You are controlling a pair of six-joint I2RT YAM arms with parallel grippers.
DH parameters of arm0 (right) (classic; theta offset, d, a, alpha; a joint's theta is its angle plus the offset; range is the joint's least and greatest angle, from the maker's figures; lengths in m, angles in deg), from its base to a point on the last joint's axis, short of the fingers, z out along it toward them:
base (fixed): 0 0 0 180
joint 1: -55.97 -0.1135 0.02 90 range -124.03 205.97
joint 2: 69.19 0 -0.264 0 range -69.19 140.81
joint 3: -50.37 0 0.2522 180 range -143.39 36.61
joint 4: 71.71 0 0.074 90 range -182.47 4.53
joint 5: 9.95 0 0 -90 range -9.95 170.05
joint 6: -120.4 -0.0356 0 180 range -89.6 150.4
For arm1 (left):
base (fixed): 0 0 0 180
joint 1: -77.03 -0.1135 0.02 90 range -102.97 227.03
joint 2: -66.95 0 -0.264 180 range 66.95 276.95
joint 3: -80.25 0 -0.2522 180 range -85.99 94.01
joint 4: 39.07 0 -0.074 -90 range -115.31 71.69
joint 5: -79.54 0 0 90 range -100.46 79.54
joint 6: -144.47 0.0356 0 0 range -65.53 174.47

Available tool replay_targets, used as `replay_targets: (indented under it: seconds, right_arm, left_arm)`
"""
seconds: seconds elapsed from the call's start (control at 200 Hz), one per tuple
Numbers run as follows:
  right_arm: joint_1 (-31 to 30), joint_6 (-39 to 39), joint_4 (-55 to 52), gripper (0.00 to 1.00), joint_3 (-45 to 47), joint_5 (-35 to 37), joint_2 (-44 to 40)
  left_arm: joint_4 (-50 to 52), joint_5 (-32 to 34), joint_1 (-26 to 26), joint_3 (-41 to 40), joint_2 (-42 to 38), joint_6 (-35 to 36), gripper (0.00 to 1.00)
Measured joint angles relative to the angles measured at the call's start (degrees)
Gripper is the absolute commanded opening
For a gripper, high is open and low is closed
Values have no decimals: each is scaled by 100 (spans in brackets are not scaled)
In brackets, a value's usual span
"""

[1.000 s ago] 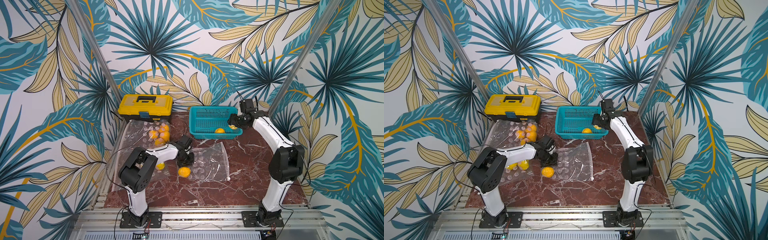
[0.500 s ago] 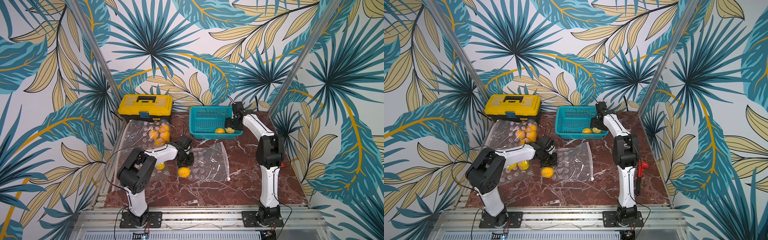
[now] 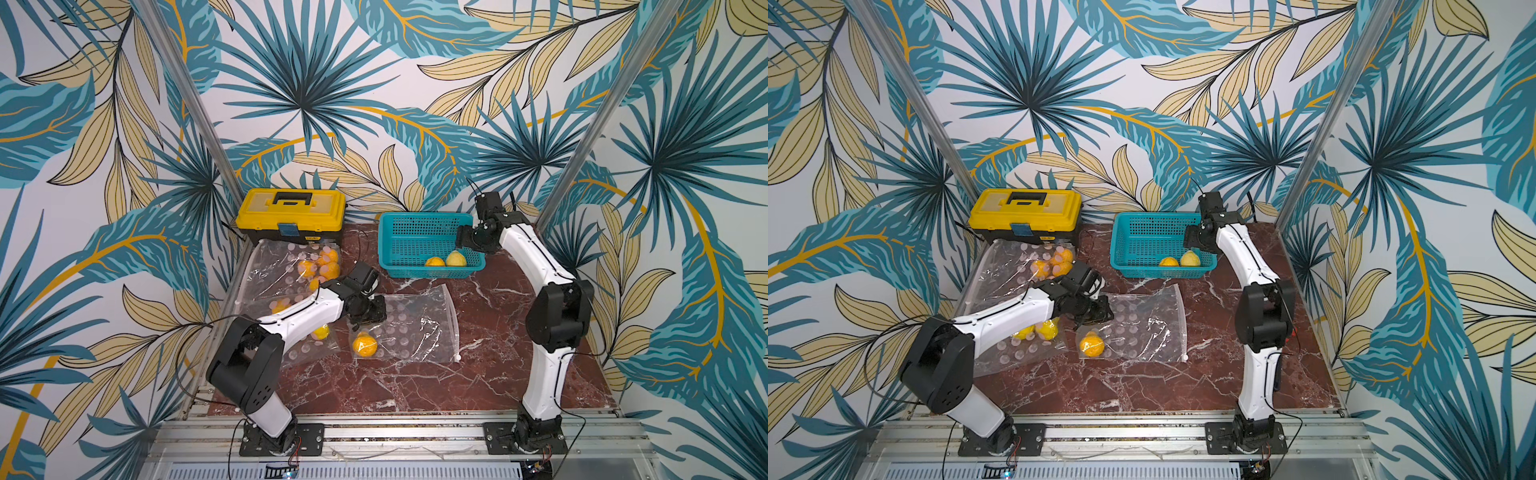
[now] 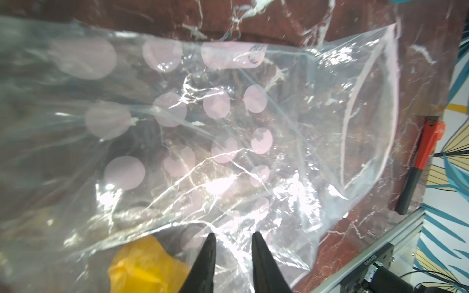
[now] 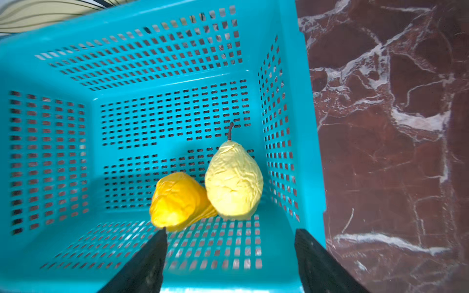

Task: Open the zip-top bag and take out the pear
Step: Place the pear in the basket, then adjust the zipper food storage bag at the center of the board.

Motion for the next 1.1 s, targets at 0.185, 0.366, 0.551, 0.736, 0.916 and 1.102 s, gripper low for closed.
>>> replay_targets:
  seconds: [0.185, 0.366, 0.551, 0.736, 0.916, 1.102]
  right_arm:
    - [-17, -46, 63, 75, 1248, -476, -1362]
    - [-22, -136, 151, 65, 2623, -800, -2168]
    - [-22, -234, 315, 55, 3884, -1088, -2433]
    - [-22, -280, 719, 43, 4725, -1294, -2420]
    - [-15, -319, 1285, 39, 5036, -1458, -2111]
    - [2, -382, 1803, 36, 5226, -1812, -1655]
  left_arm:
    - [243, 245, 0, -72, -645, -31, 38]
    - [404, 444, -24, -549, -1220, -151, 39]
    - [540, 608, -184, -1211, -1687, -319, 41]
    - [581, 645, -509, -1775, -2144, -463, 45]
    - [579, 610, -686, -2085, -2341, -546, 47]
    - [317, 350, -693, -2247, -2223, -568, 48]
